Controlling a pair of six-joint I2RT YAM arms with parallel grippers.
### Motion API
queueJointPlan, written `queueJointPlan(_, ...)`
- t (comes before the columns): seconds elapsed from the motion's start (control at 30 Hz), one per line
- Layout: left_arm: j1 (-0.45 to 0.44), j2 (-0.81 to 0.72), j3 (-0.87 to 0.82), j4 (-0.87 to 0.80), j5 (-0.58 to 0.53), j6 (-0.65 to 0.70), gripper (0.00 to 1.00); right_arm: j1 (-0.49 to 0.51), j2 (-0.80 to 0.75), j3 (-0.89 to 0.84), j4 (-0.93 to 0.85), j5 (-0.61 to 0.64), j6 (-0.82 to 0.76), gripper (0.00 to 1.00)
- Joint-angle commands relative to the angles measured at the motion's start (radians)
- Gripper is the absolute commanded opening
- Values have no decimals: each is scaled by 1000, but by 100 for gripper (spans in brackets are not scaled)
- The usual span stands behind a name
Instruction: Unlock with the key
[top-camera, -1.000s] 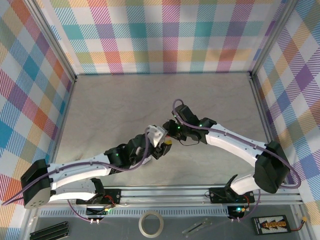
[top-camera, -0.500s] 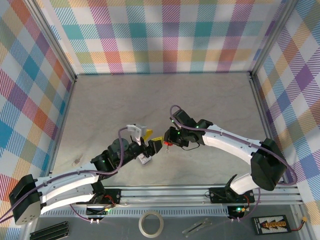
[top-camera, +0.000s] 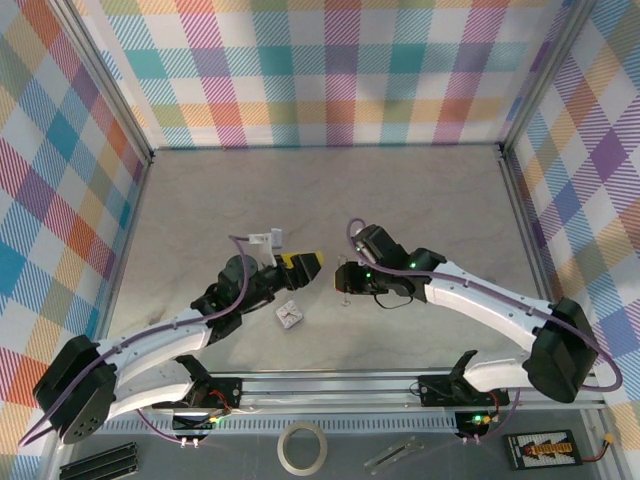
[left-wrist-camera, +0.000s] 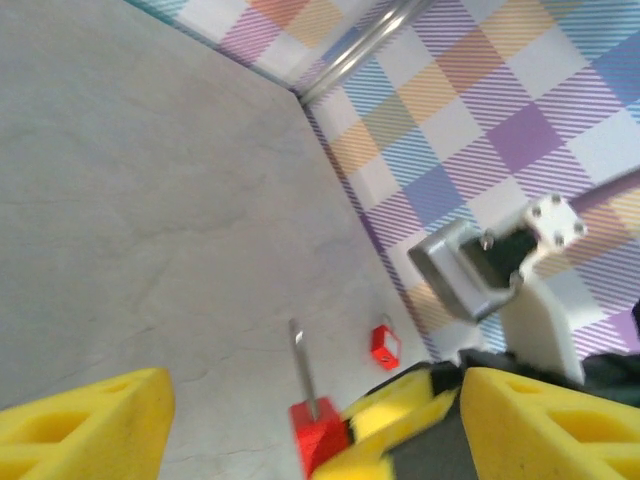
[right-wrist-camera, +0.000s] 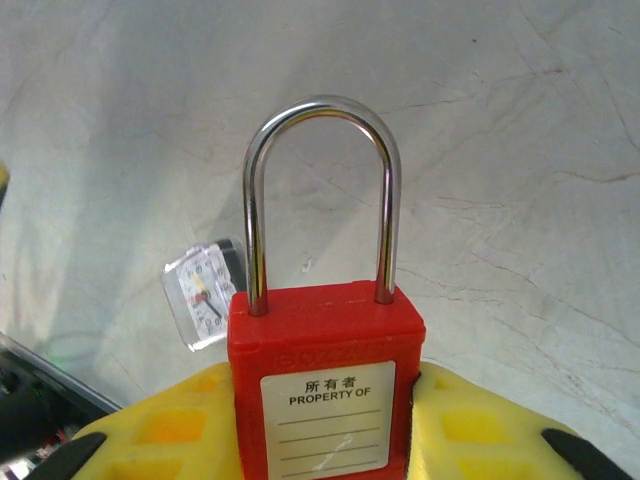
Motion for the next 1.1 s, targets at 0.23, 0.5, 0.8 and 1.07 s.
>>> queueJointPlan(0.23, 9, 139, 211, -235, 125, -38, 59, 72, -30, 25, -85, 107, -293, 0)
queueJointPlan(0.5, -5, 223, 243, -326, 137, -46, 52, 99, -33, 39, -91, 115, -347, 0)
queueJointPlan(0.8, -11, 273, 235, -297, 179, -89, 43, 101, -3, 61, -96, 117, -351, 0)
queueJointPlan(1.07, 13, 252, 230, -380, 94, -108, 59, 101, 46, 91, -146, 176, -337, 2)
